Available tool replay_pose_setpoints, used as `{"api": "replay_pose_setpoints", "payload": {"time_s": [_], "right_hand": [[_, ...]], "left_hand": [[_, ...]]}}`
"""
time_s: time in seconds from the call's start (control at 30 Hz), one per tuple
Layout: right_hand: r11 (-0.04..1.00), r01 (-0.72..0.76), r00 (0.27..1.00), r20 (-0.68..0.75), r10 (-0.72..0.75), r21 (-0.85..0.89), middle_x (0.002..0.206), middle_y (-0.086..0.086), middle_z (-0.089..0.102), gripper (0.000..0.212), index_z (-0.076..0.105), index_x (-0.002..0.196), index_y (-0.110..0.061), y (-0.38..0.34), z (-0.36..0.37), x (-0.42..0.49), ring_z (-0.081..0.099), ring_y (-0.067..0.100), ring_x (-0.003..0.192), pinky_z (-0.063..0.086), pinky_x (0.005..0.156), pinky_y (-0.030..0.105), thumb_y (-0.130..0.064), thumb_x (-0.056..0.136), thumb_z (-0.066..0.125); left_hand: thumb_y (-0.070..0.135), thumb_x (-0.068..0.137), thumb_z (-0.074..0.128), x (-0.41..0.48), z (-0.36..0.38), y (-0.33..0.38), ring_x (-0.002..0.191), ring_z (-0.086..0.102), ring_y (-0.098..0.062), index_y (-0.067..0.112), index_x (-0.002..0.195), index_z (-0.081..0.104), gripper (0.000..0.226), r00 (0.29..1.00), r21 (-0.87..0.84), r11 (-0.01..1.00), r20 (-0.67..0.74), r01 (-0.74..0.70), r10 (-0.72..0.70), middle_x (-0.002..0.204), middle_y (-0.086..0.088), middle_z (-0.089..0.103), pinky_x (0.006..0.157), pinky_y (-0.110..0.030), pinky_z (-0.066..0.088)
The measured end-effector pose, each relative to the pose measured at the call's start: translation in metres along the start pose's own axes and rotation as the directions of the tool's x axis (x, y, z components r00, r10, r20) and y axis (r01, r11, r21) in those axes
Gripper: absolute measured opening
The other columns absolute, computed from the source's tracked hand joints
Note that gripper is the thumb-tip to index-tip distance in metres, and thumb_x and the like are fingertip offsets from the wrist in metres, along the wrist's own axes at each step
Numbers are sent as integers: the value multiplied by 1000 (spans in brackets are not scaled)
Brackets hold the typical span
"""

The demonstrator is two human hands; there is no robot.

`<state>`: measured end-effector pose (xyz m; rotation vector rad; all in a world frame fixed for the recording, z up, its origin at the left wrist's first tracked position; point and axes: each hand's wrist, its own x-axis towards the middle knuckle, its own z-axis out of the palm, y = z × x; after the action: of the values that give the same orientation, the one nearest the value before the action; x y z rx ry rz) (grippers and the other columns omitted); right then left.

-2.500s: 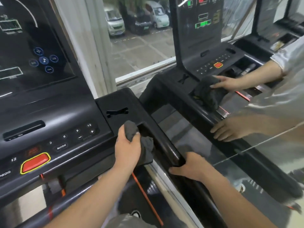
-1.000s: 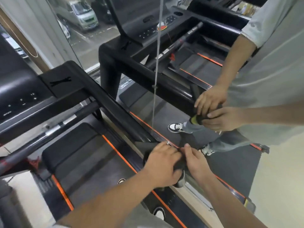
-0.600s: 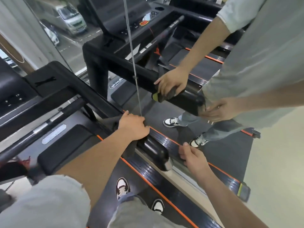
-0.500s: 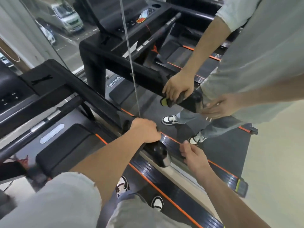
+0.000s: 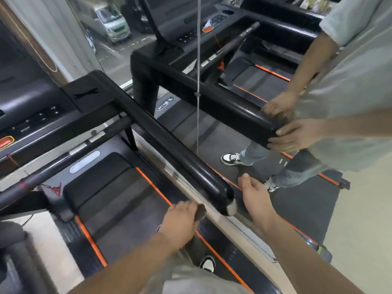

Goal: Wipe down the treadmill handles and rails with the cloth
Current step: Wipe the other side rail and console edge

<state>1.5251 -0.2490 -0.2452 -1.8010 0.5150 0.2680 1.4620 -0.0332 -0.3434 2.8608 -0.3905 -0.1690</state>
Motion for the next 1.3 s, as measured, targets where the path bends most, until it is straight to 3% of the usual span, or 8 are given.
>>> {"api": "replay_pose_setpoints", "payload": {"time_s": [0.1,0.23,0.43,0.83,1.0,1.17,1.23,1.3], "right_hand": [[1000,-21,1000,3,21,8,129,33,56,55,55,119,16,-8,16,-1,54,46,118,45,104,46,-37,108,45],[999,-7,1000,-1,7,-39,103,32,64,55,56,115,16,-13,25,2,60,45,95,52,87,43,-38,108,46],[993,-4,999,-36,-1,-116,71,5,41,39,47,74,-11,-5,17,-2,38,18,67,33,52,22,-32,107,47],[999,-21,987,-162,13,-46,80,17,55,42,63,95,4,5,-27,-12,47,18,73,40,64,31,-34,105,50],[997,13,993,-116,-4,75,80,3,51,47,60,94,3,0,-35,-9,46,18,76,40,71,35,-43,102,52],[998,35,999,-30,-33,58,78,4,46,46,53,91,7,4,-26,-17,42,16,73,37,69,34,-38,104,51],[998,34,999,-2,-34,47,77,4,42,47,51,89,7,5,-25,-20,39,16,71,35,67,33,-38,103,52],[999,36,999,11,-37,37,76,6,37,45,47,84,6,6,-25,-23,34,17,68,31,64,32,-35,103,53]], "left_hand": [[41,104,54,17,-39,-31,100,65,-38,14,111,57,28,817,-497,741,-102,453,-568,104,-11,68,80,-42,51],[42,107,46,61,-82,-24,121,56,-24,23,129,52,29,549,-923,232,-28,306,-836,125,0,60,96,-28,38],[59,98,41,104,-56,13,148,34,-24,55,152,25,57,499,-941,-168,301,293,-813,166,5,22,122,-50,29],[55,94,51,47,-41,144,118,63,-34,34,139,48,50,458,-634,-667,763,391,-457,137,-8,61,100,-55,52],[45,101,56,47,-99,118,104,71,-26,35,116,63,20,595,-835,-500,528,231,-606,112,-2,74,95,-48,57],[46,105,49,95,-149,59,134,47,-14,32,154,40,52,706,-933,343,-170,110,-687,145,11,51,116,-32,33],[46,104,50,115,-135,25,136,41,-27,30,152,43,52,808,-604,745,-270,282,-524,151,-1,42,113,-40,35],[47,101,53,120,-111,5,130,39,-36,29,144,53,47,864,-217,891,-237,398,-444,148,-6,42,107,-50,39]]}}
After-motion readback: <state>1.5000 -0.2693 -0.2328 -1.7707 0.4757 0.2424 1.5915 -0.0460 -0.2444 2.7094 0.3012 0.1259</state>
